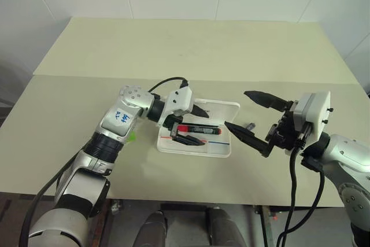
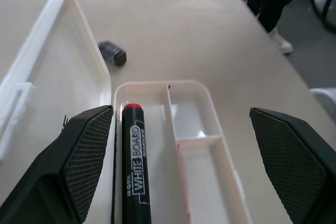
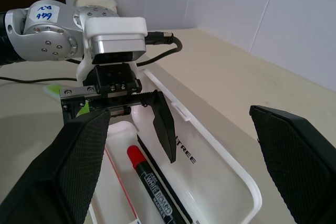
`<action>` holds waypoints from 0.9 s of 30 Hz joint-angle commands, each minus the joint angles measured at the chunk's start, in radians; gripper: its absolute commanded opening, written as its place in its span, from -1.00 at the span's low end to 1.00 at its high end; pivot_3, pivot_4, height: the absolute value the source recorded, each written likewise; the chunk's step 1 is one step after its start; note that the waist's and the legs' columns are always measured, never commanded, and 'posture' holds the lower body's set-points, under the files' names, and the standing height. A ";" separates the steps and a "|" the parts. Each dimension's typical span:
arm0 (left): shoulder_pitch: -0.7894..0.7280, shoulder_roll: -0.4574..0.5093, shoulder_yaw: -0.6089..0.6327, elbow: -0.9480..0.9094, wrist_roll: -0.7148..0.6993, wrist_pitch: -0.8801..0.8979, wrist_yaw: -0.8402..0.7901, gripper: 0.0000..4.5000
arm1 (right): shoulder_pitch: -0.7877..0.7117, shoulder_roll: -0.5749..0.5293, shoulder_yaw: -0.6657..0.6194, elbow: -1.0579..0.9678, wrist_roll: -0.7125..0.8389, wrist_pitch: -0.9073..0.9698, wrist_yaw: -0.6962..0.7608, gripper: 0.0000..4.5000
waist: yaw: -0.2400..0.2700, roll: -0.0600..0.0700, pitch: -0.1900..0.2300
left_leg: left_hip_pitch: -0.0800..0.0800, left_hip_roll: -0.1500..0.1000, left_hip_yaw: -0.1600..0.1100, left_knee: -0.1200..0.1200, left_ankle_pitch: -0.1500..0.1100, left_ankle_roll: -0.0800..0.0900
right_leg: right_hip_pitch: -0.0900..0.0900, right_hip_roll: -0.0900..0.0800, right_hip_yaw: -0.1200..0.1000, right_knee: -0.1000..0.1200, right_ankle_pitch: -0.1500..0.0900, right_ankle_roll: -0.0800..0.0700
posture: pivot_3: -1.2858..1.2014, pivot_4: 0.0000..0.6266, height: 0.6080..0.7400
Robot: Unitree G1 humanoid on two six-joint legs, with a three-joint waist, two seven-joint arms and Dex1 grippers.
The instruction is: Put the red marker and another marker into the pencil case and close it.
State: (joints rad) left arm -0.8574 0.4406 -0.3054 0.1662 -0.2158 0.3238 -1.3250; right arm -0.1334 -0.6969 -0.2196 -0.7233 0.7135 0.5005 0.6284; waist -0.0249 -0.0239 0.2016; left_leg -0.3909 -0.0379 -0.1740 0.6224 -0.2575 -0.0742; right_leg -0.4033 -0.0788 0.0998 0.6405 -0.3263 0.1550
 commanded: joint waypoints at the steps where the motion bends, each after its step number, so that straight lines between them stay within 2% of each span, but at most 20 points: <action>1: 0.003 0.011 0.052 -0.076 -0.074 0.044 -0.015 0.99 | -0.016 0.011 0.002 -0.007 0.002 -0.020 -0.002 1.00 | -0.001 0.000 0.000 | 0.000 0.000 0.000 0.000 0.000 0.000 | 0.000 0.000 0.000 0.000 0.000 0.000 | 0.03 -0.52 1.00; 13: 0.068 0.079 0.047 -0.109 -0.106 0.117 -0.049 0.99 | -0.037 0.018 0.018 0.018 -0.001 -0.027 0.010 1.00 | 0.000 0.000 0.000 | 0.000 0.000 0.000 0.000 0.000 0.000 | 0.000 0.000 0.000 0.000 0.000 0.000 | 0.03 -0.52 1.00; 17: 0.083 0.080 0.041 -0.108 -0.102 0.108 -0.049 0.59 | -0.034 0.021 0.016 0.017 -0.001 -0.025 0.011 1.00 | 0.000 0.000 0.000 | 0.000 0.000 0.000 0.000 0.000 0.000 | 0.000 0.000 0.000 -0.001 0.000 0.000 | 0.03 -0.52 1.00; 21: 0.081 0.077 0.046 -0.117 -0.108 0.109 -0.049 0.59 | -0.031 0.023 0.014 0.013 0.000 -0.023 0.009 1.00 | 0.001 0.000 0.000 | 0.000 0.000 0.000 0.000 0.000 0.000 | 0.000 0.000 0.000 -0.001 0.000 0.000 | 0.03 -0.52 1.00; 27: 0.080 0.125 0.088 -0.198 -0.186 0.182 -0.089 0.59 | -0.020 0.023 0.014 0.010 -0.001 -0.024 0.016 1.00 | -0.002 0.000 0.000 | 0.000 0.000 0.000 -0.001 0.000 0.000 | 0.000 0.000 0.000 -0.001 0.000 0.000 | 0.03 -0.52 1.00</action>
State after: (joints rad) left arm -0.7705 0.5470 -0.2581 0.0212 -0.3584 0.4831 -1.4010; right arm -0.1546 -0.6764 -0.1983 -0.6967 0.7077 0.4977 0.6357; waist -0.0267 -0.0239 0.2016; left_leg -0.3908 -0.0376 -0.1741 0.6213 -0.2575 -0.0741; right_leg -0.4033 -0.0787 0.0998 0.6396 -0.3263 0.1550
